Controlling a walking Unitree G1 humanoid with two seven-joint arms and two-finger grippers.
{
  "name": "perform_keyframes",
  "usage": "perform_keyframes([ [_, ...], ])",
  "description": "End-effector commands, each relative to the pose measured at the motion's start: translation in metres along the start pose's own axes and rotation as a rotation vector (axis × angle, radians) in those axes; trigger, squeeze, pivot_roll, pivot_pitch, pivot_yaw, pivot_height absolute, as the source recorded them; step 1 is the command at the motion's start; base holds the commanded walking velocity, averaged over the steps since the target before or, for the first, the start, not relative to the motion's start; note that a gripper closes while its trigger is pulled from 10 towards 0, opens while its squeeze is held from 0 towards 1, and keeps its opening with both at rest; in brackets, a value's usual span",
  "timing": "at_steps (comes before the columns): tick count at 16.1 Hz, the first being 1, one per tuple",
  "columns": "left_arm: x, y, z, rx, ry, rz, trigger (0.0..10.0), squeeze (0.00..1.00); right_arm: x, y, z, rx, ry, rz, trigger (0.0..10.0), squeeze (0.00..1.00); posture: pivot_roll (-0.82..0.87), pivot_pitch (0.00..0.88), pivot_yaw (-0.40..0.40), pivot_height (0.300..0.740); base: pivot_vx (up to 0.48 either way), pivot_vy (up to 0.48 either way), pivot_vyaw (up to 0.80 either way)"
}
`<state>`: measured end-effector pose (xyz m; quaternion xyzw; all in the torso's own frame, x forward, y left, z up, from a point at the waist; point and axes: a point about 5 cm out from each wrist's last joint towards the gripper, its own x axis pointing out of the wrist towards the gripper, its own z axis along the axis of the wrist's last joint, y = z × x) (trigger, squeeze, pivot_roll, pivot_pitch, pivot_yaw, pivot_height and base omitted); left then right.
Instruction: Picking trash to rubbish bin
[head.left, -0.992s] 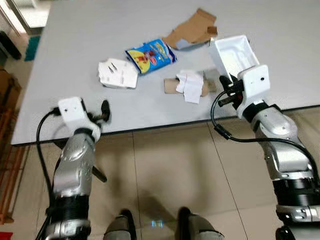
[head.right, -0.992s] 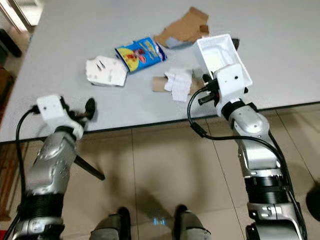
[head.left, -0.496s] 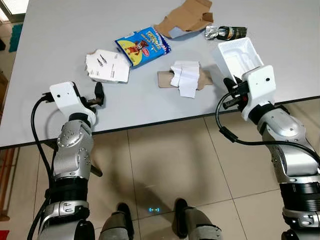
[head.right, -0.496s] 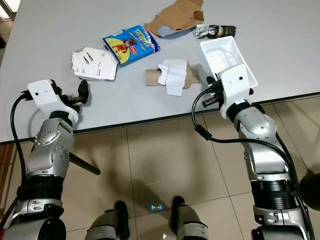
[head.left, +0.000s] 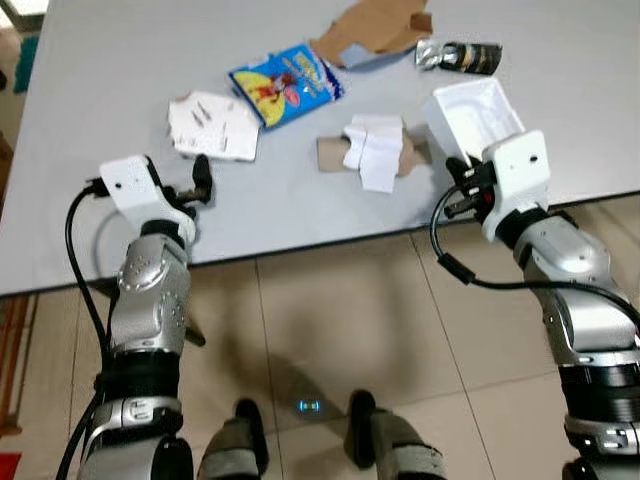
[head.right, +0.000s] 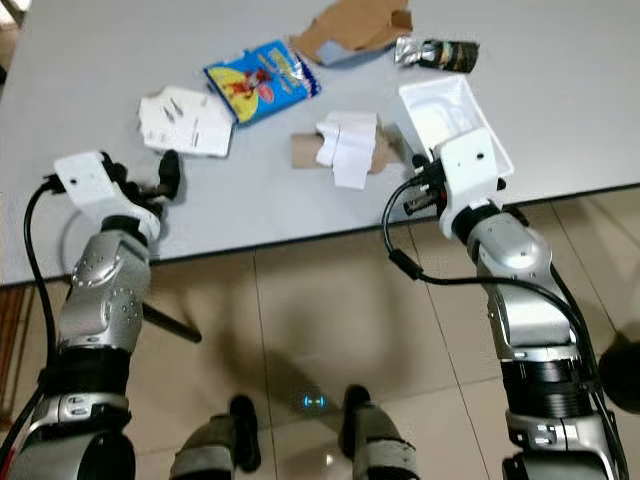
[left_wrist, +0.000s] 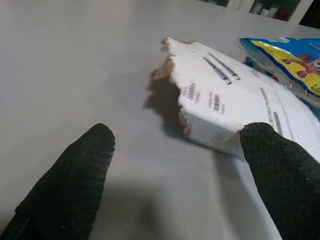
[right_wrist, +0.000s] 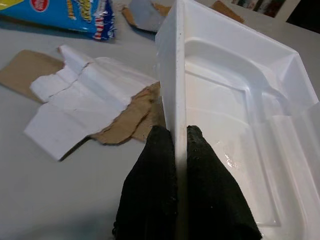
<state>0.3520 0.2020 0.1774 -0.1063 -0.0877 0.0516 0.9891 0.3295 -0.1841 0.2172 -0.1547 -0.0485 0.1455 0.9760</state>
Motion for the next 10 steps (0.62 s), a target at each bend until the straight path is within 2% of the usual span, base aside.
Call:
perform_keyframes([
  [1,-0.002,0.002,-0.013,-0.001,0.059,0.002,10.0,0.00,-0.003,-0.003,0.006,0.000,-0.020,0.000,10.0,0.00,-0.24,0.346,-0.024,0.740,0.480,0.000,0.00],
  [3,0.000,0.001,-0.010,-0.021,0.036,0.011,10.0,0.00,-0.002,-0.002,0.005,0.001,-0.018,0.000,10.0,0.00,-0.24,0.341,-0.021,0.740,0.456,0.000,0.00],
  [5,0.001,-0.001,-0.007,-0.016,0.023,-0.001,10.0,0.00,0.002,0.002,0.004,0.008,-0.023,0.005,10.0,0.00,-0.23,0.328,-0.018,0.740,0.000,0.000,0.00],
  [10,0.001,0.005,0.000,0.000,-0.004,0.006,10.0,0.00,0.012,0.003,0.008,0.021,-0.055,-0.005,10.0,0.00,-0.19,0.266,-0.002,0.740,0.000,0.000,0.00],
])
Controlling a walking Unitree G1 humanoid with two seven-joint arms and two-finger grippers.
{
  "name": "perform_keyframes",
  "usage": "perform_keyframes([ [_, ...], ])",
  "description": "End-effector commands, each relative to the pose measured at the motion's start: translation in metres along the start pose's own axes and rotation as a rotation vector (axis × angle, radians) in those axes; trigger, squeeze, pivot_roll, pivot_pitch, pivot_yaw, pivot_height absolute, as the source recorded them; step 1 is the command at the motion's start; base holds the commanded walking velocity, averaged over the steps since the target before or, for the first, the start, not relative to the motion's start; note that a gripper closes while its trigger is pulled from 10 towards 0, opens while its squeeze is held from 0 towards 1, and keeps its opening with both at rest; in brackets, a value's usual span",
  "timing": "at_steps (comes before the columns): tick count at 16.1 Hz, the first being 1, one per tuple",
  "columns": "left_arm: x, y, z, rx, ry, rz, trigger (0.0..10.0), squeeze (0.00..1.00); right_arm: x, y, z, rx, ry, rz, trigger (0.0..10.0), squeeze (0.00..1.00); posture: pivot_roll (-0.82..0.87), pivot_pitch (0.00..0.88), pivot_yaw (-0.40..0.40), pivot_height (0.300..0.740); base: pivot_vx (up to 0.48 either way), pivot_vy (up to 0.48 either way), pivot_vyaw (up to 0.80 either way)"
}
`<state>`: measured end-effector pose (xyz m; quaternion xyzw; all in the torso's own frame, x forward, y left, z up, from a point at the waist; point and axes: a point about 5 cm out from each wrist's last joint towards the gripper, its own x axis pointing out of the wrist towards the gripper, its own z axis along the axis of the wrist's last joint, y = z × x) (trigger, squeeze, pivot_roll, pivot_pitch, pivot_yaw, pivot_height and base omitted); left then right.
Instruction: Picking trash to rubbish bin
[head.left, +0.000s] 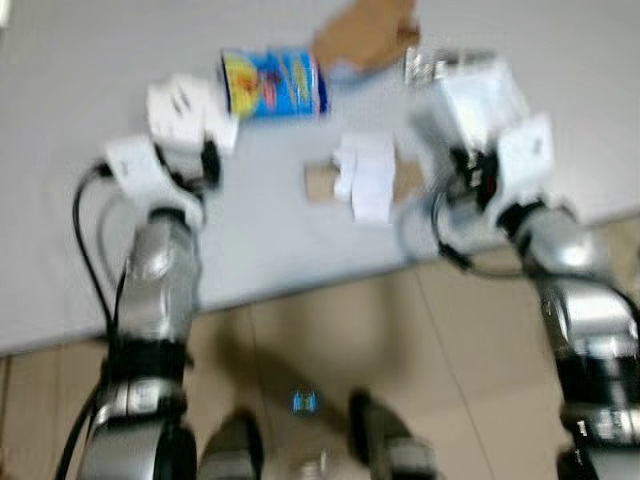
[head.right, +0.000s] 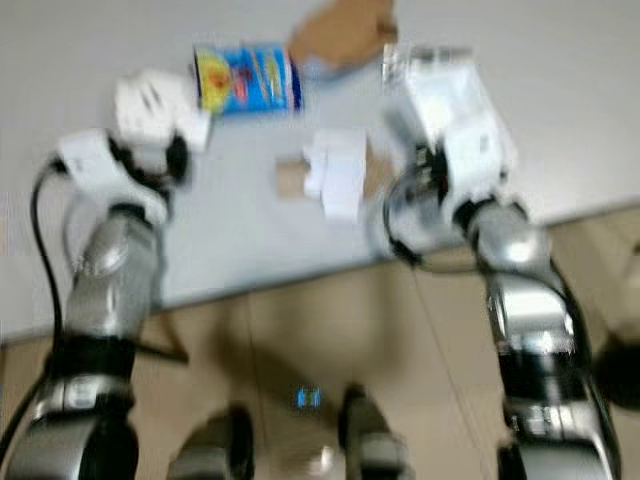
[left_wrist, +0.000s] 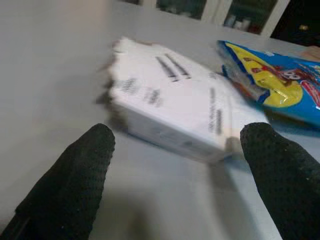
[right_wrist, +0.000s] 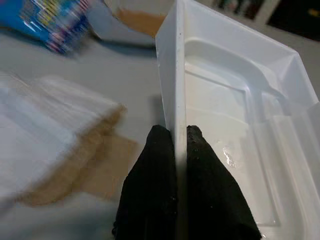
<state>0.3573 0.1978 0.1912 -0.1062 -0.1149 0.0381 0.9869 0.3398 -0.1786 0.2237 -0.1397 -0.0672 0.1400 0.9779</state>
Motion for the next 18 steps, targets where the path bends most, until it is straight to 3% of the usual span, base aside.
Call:
perform_keyframes([
  [1,-0.008,0.013,-0.008,0.007,0.038,0.038,10.0,0.00,0.004,0.003,0.004,0.004,-0.033,0.007,10.0,0.00,-0.19,0.252,0.003,0.740,0.000,0.000,0.00],
  [6,-0.007,0.017,-0.004,0.022,0.029,0.038,10.0,0.00,0.015,0.006,0.008,0.020,-0.073,-0.007,10.0,0.00,-0.16,0.198,0.025,0.740,0.000,0.000,0.00],
  [18,0.028,0.011,0.027,0.078,-0.040,-0.016,10.0,0.00,0.020,0.010,0.009,0.039,-0.121,-0.033,10.0,0.00,-0.15,0.175,0.055,0.740,0.040,0.000,0.00],
])
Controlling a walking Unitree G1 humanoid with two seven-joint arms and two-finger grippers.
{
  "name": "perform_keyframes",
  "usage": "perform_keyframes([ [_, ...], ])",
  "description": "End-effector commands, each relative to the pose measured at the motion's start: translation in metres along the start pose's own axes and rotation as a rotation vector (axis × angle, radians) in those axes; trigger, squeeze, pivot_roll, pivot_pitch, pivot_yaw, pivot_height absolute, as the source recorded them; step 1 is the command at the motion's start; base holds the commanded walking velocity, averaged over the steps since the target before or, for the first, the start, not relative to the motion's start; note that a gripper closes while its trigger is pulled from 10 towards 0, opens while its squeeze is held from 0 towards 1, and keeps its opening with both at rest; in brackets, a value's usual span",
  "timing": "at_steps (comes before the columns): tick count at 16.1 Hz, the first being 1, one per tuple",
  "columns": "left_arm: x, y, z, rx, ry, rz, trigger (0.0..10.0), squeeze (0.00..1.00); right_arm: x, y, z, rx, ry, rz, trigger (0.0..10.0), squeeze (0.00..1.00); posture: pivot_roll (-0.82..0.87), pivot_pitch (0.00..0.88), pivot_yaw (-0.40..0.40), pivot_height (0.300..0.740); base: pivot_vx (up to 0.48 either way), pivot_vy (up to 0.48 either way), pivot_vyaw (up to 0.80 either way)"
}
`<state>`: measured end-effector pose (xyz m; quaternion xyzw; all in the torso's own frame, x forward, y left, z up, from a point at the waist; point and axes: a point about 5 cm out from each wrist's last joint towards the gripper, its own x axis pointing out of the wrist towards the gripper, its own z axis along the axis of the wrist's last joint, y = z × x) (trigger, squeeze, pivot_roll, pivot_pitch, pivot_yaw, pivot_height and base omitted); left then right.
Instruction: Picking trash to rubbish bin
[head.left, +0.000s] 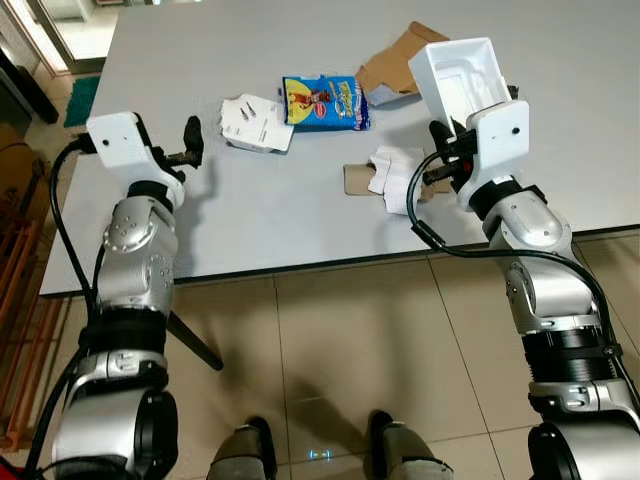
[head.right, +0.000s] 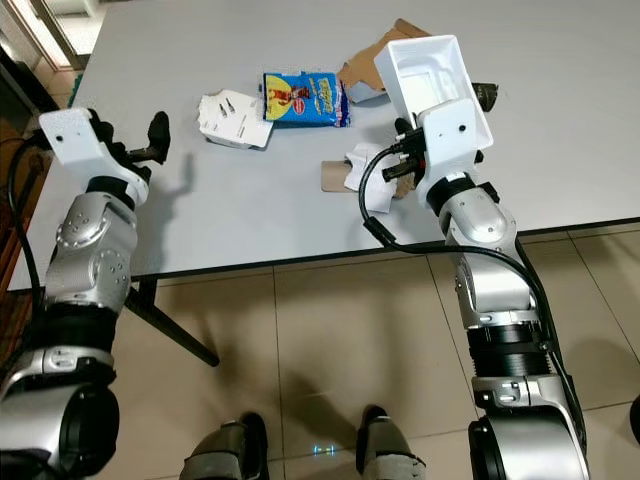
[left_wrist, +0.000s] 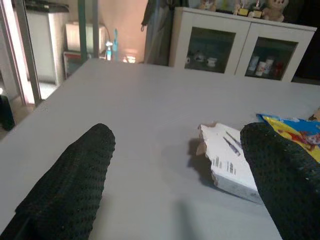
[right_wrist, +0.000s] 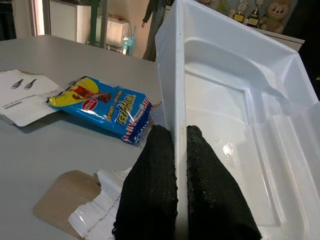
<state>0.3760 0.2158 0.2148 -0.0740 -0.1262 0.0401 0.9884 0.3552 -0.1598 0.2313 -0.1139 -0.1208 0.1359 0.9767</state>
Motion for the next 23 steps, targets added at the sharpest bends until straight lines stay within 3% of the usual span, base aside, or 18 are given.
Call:
perform_keyframes([
  [1,0.005,-0.002,0.008,0.018,-0.022,-0.016,10.0,0.00,-0.001,-0.003,0.000,0.002,-0.011,-0.009,10.0,0.00,-0.15,0.175,0.055,0.740,0.480,0.000,0.00],
  [13,0.008,0.005,0.002,0.001,-0.009,-0.003,10.0,0.00,-0.001,-0.003,-0.001,-0.002,-0.018,-0.013,10.0,0.00,-0.15,0.170,0.060,0.740,0.452,0.000,0.00],
  [23,0.006,0.003,-0.005,-0.021,0.015,0.001,10.0,0.00,-0.003,-0.002,-0.003,0.000,-0.011,-0.012,10.0,0.00,-0.15,0.184,0.062,0.740,0.000,0.000,0.00],
])
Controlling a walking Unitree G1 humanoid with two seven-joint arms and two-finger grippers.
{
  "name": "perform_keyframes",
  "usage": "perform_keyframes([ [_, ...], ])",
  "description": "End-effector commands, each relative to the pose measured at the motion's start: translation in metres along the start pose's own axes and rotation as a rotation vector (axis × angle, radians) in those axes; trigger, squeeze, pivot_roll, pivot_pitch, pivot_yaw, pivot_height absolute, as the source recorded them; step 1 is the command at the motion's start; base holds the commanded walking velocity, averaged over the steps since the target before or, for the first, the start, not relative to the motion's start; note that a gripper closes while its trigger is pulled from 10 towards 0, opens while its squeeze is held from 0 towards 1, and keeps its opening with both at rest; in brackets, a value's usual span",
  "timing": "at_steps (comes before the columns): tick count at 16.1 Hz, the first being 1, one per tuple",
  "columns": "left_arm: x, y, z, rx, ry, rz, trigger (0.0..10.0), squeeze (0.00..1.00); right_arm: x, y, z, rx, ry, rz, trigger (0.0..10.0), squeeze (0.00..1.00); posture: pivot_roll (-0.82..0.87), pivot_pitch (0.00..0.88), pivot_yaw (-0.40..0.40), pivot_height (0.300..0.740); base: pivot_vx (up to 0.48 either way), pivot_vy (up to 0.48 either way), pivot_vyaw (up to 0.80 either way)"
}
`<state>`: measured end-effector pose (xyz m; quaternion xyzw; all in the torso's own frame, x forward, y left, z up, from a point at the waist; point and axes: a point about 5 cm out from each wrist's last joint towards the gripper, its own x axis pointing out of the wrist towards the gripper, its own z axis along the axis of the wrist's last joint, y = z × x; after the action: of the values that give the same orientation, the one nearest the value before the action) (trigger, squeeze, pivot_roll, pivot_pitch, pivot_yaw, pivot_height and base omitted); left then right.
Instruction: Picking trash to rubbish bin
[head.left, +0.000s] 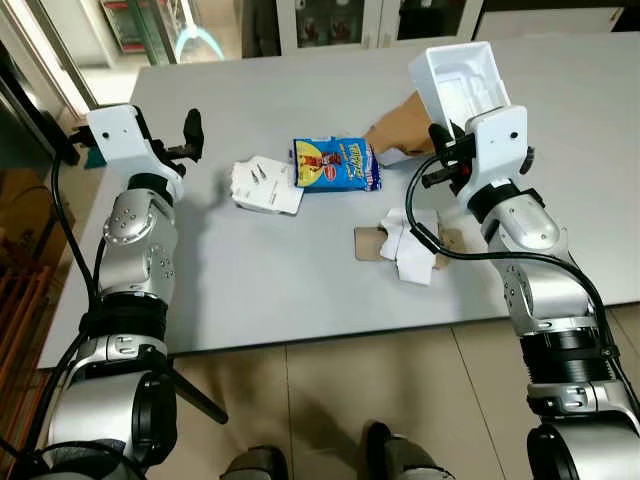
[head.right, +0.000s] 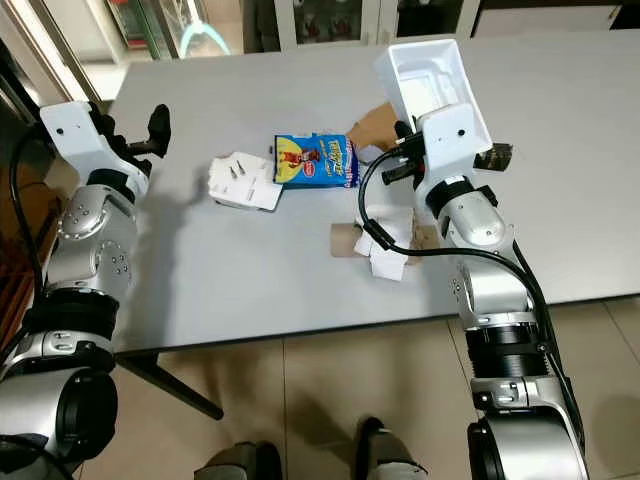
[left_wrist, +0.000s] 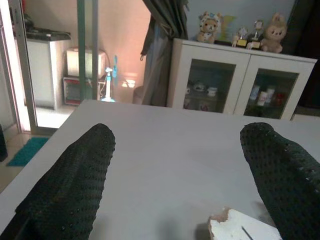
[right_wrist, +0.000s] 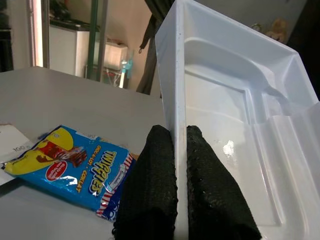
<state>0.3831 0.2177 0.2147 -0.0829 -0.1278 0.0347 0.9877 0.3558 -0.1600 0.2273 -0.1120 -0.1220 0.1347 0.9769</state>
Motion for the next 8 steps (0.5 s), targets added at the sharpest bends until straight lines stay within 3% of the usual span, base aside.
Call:
perform_keyframes([
  [1,-0.002,0.001,-0.004,-0.004,0.021,0.011,10.0,0.00,-0.003,-0.003,0.001,-0.003,-0.008,-0.009,10.0,0.00,-0.15,0.184,0.062,0.740,0.000,0.000,0.00],
  [8,-0.006,0.003,-0.027,-0.054,0.132,0.043,10.0,0.00,-0.008,-0.007,0.001,-0.015,0.004,-0.006,10.0,0.00,-0.18,0.210,0.051,0.740,0.000,0.000,0.00],
])
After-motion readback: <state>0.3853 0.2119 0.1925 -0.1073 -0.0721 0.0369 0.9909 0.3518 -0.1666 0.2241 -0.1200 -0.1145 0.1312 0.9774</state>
